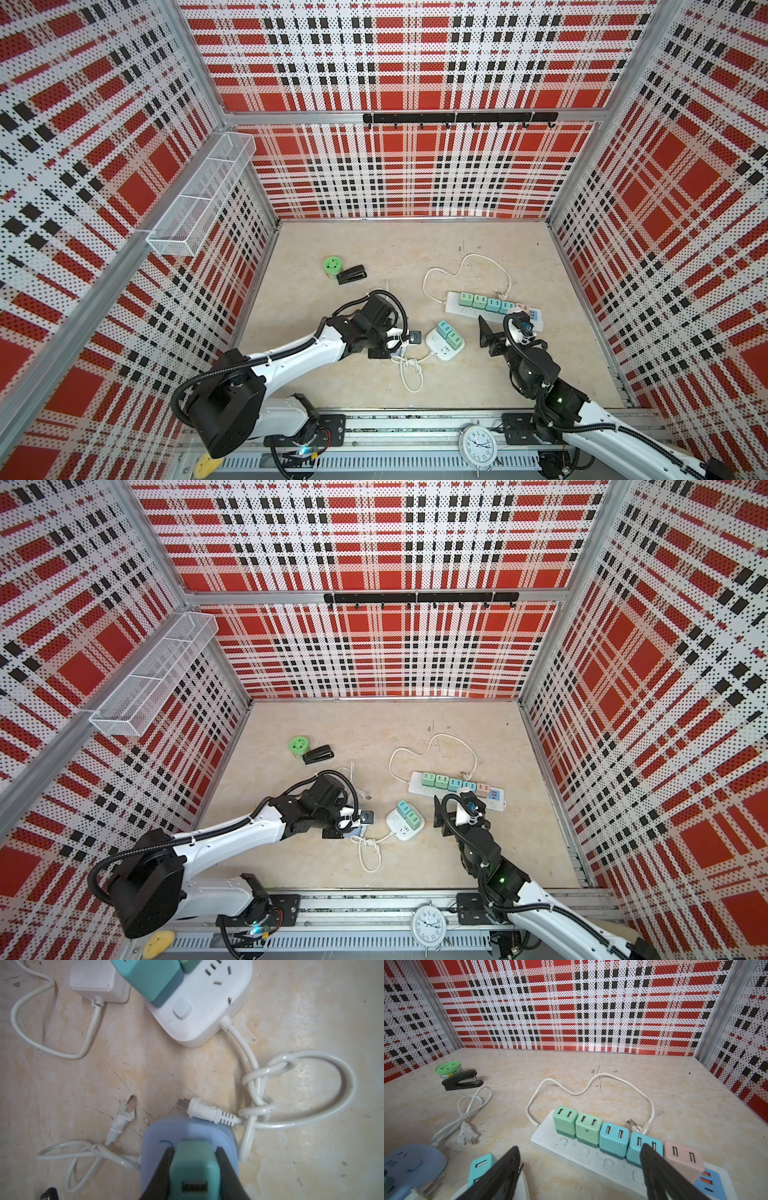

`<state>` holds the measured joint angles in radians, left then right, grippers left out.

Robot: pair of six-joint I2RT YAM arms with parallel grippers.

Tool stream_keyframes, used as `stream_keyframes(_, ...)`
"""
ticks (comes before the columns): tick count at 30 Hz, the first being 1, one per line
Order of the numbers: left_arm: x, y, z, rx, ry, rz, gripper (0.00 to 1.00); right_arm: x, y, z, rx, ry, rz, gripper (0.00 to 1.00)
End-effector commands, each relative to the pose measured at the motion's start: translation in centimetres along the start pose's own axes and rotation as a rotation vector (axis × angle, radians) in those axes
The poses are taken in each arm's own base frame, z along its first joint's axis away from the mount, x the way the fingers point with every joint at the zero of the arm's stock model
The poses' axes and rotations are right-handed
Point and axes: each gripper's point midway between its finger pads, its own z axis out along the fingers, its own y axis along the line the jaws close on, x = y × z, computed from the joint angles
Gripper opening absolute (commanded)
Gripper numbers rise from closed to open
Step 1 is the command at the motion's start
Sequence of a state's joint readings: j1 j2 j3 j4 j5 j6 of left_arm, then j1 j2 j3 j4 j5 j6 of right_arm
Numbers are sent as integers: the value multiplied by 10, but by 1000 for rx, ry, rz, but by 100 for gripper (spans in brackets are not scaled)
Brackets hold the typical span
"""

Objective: Insert the plug
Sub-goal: 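Lower and press the teal adapter into the light blue cube socket with the left gripper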

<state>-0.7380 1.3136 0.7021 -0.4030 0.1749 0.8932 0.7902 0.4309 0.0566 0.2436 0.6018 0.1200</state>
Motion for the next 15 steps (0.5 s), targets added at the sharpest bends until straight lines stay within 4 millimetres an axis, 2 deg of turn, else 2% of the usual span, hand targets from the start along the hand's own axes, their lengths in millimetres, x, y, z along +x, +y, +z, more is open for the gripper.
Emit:
stream_keyframes(1,6,-4,2,40,9,-25,0,-8,1,0,-10,-31,23,90)
stream_keyframes(8,4,-9,6,100,-30,-45,0,-8,1,-1,-12,-32,24,90)
stream_keyframes(15,-1,1,12,137,-111,-93,0,-8,1,-1,-12,-33,28,90)
